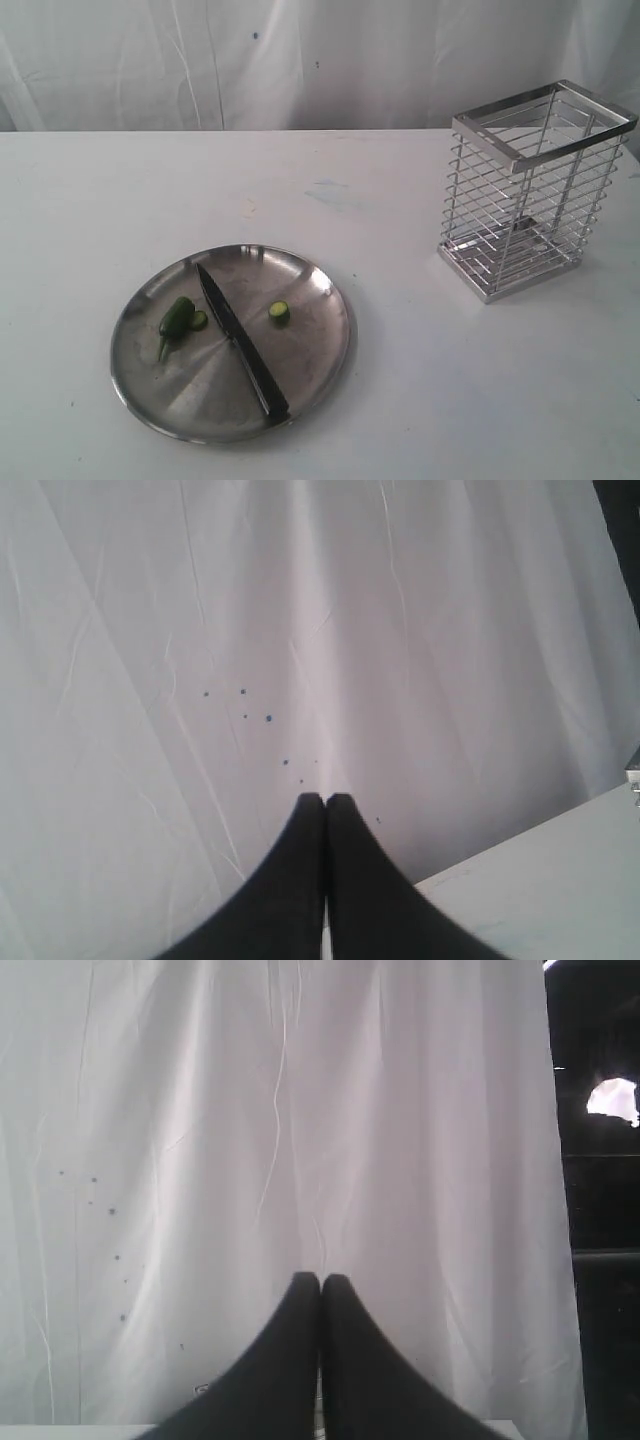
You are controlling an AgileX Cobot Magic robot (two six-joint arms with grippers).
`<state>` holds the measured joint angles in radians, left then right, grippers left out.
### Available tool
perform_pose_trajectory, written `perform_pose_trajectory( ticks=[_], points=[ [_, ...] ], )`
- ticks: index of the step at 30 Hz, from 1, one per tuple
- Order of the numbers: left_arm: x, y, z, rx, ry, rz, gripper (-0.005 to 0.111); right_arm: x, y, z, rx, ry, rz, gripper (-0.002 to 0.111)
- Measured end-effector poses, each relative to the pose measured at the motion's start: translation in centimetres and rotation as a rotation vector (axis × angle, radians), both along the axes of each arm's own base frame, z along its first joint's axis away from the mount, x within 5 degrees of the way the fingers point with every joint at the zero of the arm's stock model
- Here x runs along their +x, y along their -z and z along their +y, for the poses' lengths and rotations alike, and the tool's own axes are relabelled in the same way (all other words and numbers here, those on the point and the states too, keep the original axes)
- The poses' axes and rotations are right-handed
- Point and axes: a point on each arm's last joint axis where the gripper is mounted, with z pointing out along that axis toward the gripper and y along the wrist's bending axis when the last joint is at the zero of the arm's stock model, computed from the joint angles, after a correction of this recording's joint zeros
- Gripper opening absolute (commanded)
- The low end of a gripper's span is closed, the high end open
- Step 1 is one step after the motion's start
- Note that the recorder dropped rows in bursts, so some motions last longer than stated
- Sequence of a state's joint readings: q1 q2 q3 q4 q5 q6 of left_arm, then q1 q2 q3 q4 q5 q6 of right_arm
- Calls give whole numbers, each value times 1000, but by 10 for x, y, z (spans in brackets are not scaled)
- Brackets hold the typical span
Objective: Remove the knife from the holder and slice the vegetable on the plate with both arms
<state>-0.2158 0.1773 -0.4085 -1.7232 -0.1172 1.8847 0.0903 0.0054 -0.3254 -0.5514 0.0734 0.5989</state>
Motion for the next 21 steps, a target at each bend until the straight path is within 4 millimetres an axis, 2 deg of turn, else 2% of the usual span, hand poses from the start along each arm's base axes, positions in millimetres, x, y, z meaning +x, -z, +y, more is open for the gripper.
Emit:
perform_pose_trajectory(
  ticks=[4, 9, 13, 14, 16, 21],
  points=[
    [0, 0, 0, 0, 0, 0, 0, -1, -3, 2, 7, -28, -40, 0],
    [0, 0, 0, 1, 2, -1, 0, -8, -11, 14, -139, -96, -298, 0],
    [0, 0, 0, 1, 4, -1, 0, -2, 12, 5, -121, 41, -447, 0],
    [0, 0, 0, 1, 4, -1, 0, 3, 27, 0, -87, 89, -427, 0],
    [0, 0, 0, 1, 5, -2, 0, 11, 46, -4, -49, 115, -330, 0],
    [-1, 0, 0, 1, 5, -4, 0, 27, 79, 2, -83, 41, 38, 0]
  ],
)
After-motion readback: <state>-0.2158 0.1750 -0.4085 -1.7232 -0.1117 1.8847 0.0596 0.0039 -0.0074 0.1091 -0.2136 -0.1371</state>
